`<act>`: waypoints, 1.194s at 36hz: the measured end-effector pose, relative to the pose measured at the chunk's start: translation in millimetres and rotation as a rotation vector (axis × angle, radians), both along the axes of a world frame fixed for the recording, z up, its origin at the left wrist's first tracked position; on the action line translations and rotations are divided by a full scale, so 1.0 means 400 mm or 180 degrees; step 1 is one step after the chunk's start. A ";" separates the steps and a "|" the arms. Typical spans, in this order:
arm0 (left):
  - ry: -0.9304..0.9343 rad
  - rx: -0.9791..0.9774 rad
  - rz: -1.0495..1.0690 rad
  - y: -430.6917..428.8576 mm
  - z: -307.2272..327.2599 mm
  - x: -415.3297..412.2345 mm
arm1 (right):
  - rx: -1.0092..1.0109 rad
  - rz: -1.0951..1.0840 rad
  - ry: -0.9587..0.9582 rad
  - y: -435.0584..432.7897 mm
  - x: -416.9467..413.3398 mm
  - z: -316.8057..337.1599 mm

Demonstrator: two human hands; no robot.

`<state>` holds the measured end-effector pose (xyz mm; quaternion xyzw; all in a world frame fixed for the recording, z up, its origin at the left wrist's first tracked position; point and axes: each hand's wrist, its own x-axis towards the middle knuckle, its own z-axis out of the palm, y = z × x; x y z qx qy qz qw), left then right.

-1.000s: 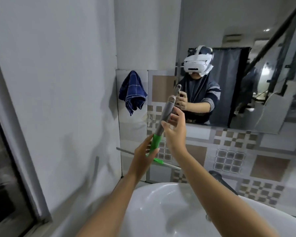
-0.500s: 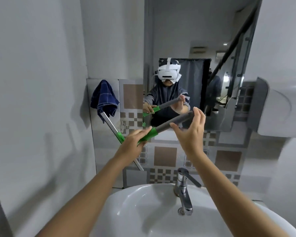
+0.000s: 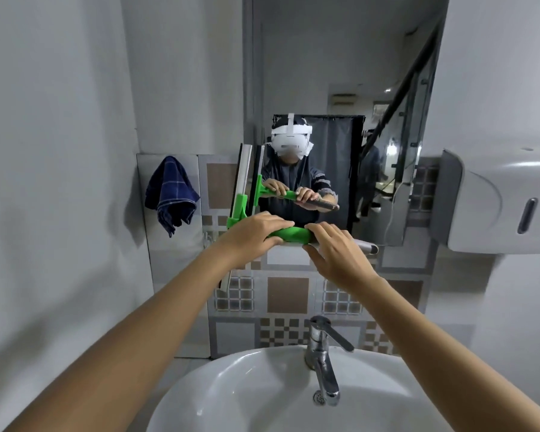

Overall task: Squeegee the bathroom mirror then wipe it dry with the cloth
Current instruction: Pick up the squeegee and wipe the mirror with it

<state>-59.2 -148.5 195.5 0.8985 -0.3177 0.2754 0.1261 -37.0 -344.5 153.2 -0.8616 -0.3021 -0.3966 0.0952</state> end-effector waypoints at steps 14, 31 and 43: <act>-0.0986 0.0033 -0.0247 -0.029 0.122 0.091 | 0.0113 -0.0114 -0.0425 -0.023 0.071 0.138; -0.2375 -0.2447 0.0497 -0.107 0.382 0.281 | 0.0277 -0.0240 -0.1308 -0.006 0.264 0.670; -0.1517 -0.1935 0.0983 -0.097 0.219 0.423 | 0.0074 -0.0320 -0.1434 0.039 0.341 0.846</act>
